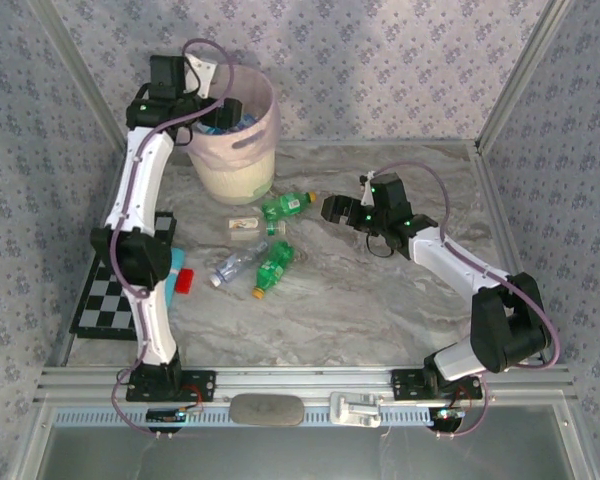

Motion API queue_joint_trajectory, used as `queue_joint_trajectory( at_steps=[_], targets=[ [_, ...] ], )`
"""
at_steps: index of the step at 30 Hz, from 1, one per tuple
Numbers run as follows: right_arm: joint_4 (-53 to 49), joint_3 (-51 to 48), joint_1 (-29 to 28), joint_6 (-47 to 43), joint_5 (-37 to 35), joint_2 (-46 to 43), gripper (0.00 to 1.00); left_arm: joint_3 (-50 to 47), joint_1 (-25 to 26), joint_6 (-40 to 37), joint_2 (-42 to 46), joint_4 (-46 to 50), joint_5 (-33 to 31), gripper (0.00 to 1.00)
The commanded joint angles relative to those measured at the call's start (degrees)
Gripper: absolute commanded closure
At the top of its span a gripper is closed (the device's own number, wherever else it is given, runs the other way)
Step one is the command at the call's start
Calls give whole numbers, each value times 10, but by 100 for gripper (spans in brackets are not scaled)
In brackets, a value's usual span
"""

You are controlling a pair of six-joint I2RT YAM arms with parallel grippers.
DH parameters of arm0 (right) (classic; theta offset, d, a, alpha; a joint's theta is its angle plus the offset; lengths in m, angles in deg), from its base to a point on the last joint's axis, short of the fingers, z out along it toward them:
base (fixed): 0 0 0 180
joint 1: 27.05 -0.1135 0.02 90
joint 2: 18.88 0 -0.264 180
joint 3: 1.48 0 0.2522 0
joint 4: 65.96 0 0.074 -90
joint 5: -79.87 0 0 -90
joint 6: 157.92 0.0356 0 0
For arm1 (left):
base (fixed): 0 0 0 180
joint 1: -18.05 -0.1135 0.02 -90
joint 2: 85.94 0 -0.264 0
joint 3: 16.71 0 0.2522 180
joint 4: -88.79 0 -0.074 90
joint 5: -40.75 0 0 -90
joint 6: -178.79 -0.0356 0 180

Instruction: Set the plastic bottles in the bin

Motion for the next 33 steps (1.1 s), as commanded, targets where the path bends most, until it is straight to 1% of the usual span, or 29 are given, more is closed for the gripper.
queue_joint_trajectory(
  at_steps=[1, 4, 9, 12, 15, 21, 25, 29, 33],
  targets=[
    [1, 10, -3, -4, -9, 9, 0, -101, 15, 42, 99, -117, 27, 0],
    [1, 14, -5, -4, -9, 14, 0, -238, 32, 70, 176, -211, 35, 0],
    [9, 15, -5, 5, -12, 29, 0, -421, 67, 124, 284, -314, 35, 0],
    [20, 15, -6, 13, -7, 43, 0, -515, 90, 148, 334, -340, 27, 0],
    [33, 17, -7, 17, 1, 58, 0, -595, 108, 175, 374, -344, 21, 0],
    [56, 17, -10, 39, 9, 80, 0, -688, 137, 239, 424, -298, 20, 0],
    [61, 17, -11, 44, 12, 84, 0, -729, 176, 258, 432, -262, -13, 0],
    [60, 16, -11, 42, 13, 81, 0, -761, 225, 281, 415, -268, -40, 3],
    [55, 11, -9, 40, 12, 74, 0, -755, 269, 283, 375, -255, -76, 3]
  ],
)
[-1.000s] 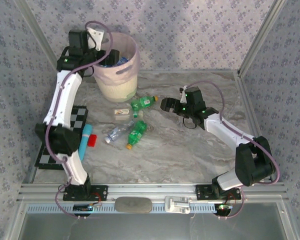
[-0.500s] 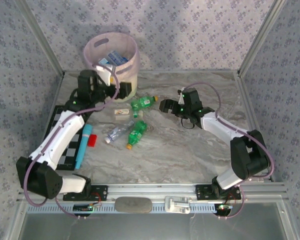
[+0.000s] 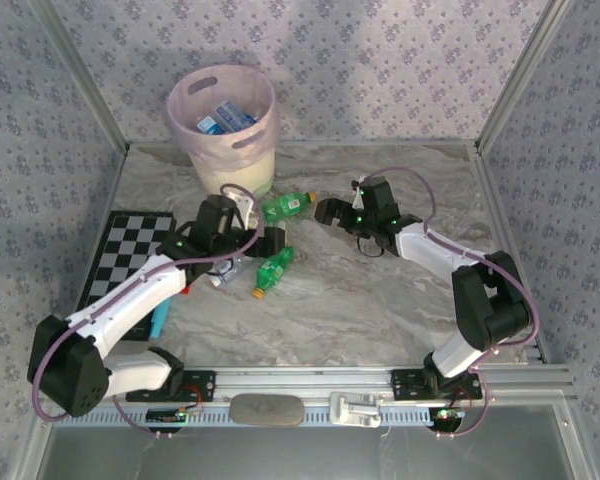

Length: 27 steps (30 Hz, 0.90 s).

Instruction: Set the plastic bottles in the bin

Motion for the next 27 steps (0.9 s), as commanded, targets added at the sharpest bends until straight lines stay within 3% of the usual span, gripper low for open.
queue_joint_trajectory(
  at_steps=[1, 27],
  targets=[
    [2, 9, -1, 6, 4, -7, 0, 8, 29, 17, -29, 10, -41, 3],
    [-3, -16, 15, 2, 0, -34, 0, 64, 93, 18, -246, 48, -108, 10]
  ],
)
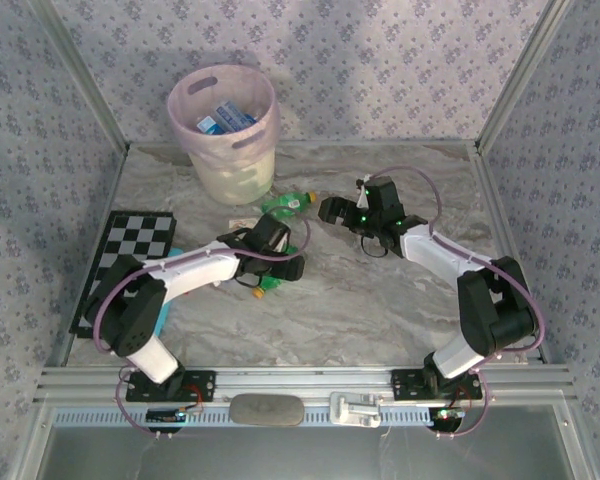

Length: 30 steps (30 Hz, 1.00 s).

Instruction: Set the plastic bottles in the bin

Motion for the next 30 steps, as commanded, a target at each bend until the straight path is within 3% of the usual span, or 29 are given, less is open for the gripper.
queue_joint_trajectory(
  at_steps=[1, 9, 16, 21, 30],
  targets=[
    [-2, -5, 4, 2, 0, -11, 0, 24, 3, -8, -24, 10, -15, 10],
    [-5, -14, 10, 2, -2, -19, 0, 38, 3, -20, -63, 13, -2, 16],
    [0, -15, 10, 5, 0, -18, 0, 32, 3, -19, -68, 11, 5, 33],
    [0, -14, 10, 6, 1, -17, 0, 20, 4, -20, -41, -8, -2, 46],
    [3, -17, 11, 9, 0, -20, 0, 8, 2, -10, 50, -43, 9, 50]
  ],
)
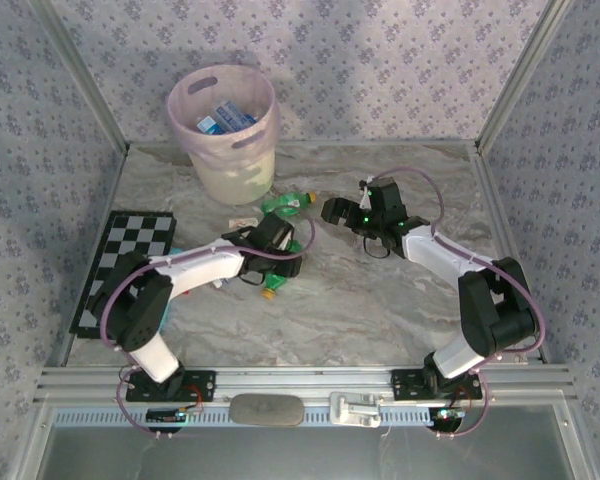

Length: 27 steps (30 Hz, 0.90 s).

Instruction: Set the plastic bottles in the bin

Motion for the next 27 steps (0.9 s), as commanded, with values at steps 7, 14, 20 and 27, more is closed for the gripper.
queue_joint_trajectory(
  at_steps=[7, 14, 20, 27],
  targets=[
    [9, -3, 3, 12, 8, -12, 0, 9, -16, -11, 146, -84, 6, 50],
    [6, 4, 3, 10, 17, -14, 0, 66, -77, -77, 195, -151, 29, 50],
    [24, -12, -1, 22, 17, -24, 0, 184, -159, -132, 166, -148, 75, 49],
    [31, -28, -2, 23, 17, -34, 0, 360, -243, -212, 76, -74, 89, 49]
  ],
)
